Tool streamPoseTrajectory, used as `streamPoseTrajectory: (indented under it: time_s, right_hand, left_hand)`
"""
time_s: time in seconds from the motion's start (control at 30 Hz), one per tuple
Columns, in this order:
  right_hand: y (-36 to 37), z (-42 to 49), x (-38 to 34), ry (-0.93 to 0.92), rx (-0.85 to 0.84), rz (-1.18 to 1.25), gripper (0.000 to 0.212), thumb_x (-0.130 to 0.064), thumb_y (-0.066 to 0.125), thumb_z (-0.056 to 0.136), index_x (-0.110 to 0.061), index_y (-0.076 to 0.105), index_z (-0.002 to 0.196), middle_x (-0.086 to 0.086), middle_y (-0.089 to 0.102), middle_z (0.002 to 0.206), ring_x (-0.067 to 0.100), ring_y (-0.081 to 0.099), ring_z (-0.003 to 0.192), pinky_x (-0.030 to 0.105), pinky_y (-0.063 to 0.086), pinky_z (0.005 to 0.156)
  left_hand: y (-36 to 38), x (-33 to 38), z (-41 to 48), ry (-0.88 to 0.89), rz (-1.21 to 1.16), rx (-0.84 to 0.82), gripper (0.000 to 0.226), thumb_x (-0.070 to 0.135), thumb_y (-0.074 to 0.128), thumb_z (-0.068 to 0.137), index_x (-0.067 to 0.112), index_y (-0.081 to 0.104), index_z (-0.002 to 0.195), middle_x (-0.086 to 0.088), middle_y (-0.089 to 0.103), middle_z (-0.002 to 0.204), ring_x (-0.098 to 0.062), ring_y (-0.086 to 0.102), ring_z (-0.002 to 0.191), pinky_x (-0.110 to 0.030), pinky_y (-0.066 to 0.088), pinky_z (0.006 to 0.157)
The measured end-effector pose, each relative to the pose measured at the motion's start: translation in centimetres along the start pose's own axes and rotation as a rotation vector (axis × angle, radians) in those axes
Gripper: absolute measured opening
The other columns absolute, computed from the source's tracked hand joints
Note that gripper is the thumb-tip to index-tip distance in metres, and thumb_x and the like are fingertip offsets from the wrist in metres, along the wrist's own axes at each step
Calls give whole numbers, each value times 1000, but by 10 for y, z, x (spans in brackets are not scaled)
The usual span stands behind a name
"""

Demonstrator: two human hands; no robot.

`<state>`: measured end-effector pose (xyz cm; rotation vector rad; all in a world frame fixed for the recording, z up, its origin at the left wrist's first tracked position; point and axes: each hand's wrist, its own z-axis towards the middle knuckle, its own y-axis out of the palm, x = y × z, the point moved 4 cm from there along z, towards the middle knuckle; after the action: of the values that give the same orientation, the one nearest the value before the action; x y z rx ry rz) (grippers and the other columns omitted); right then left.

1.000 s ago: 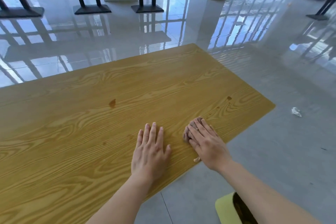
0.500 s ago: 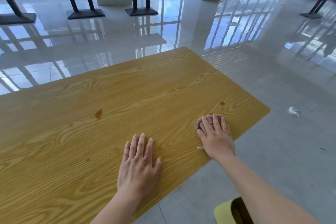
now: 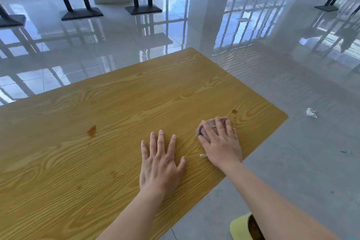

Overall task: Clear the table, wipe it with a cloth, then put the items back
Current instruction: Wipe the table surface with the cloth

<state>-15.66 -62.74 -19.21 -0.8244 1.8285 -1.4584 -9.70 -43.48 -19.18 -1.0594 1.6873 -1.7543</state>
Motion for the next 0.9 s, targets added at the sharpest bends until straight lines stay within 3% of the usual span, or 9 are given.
streamPoseTrajectory:
  time_s: [0.13, 0.2, 0.27, 0.33, 0.5, 0.6, 0.67, 0.73, 0.9]
  right_hand:
    - [3, -28, -5, -331, 56, -33, 59, -67, 20, 98, -54, 9, 154, -8, -3, 168, 22, -9, 155, 42, -2, 124]
    - [1, -9, 17, -240, 26, -33, 60, -68, 21, 97, -53, 7, 154, -7, -6, 168, 20, -11, 155, 41, -3, 124]
    - [-2, 15, 29, -12, 3, -1, 62, -70, 17, 96, -53, 5, 154, -6, -8, 169, 22, -13, 154, 43, -4, 125]
    - [-3, 27, 12, 49, 12, 4, 62, -70, 14, 96, -52, 2, 154, -4, -9, 168, 27, -13, 154, 47, -3, 125]
    - [8, -28, -9, -342, 74, -14, 61, -64, 15, 99, -45, 14, 157, -5, 0, 168, 22, -7, 155, 45, 5, 126]
    - [2, -12, 47, -131, 118, -5, 65, -65, 18, 98, -39, 22, 157, 0, 8, 168, 24, 0, 155, 46, 11, 125]
    - [-3, 18, 67, 117, 60, 41, 64, -64, 20, 99, -39, 14, 158, 2, 0, 169, 27, -6, 155, 46, 4, 126]
    - [-8, 38, 54, 211, 27, 73, 64, -65, 18, 99, -42, 8, 158, 3, -6, 169, 30, -11, 154, 48, 1, 125]
    - [2, -13, 21, -198, 74, 12, 63, -67, 17, 98, -46, 10, 157, -1, -3, 169, 24, -11, 155, 42, 2, 125]
  left_hand:
    - [-3, 0, 1, -13, -6, -14, 78, 70, 12, 92, 34, -5, 159, -7, -18, 167, -25, -27, 150, -53, -17, 120]
    - [-2, 1, 0, -11, 2, -20, 78, 70, 11, 92, 34, -5, 159, -6, -19, 166, -25, -28, 150, -53, -17, 120]
    - [-1, 1, 0, -16, 3, -18, 77, 71, 11, 92, 34, -6, 158, -5, -19, 166, -25, -28, 150, -53, -18, 120]
    - [-1, 0, 1, -26, -2, -18, 78, 71, 11, 92, 35, -5, 159, -5, -17, 167, -25, -27, 150, -53, -18, 120]
    - [1, 0, 2, -20, 1, -7, 78, 72, 12, 91, 36, -4, 159, -4, -16, 167, -24, -26, 151, -52, -17, 120]
    - [1, 0, 1, -16, 7, -4, 78, 72, 12, 91, 36, -2, 159, -4, -14, 167, -24, -25, 151, -52, -17, 120]
    - [2, 1, 2, -25, 2, -7, 78, 73, 11, 91, 37, -3, 158, -4, -14, 168, -24, -25, 151, -52, -17, 120]
    - [1, 1, 4, -30, -8, -11, 79, 73, 11, 90, 37, -1, 159, -3, -12, 168, -24, -23, 152, -52, -17, 120]
    - [-1, 4, 9, -50, 48, -101, 80, 74, 10, 89, 34, 0, 158, -6, -11, 167, -29, -22, 152, -59, -15, 118]
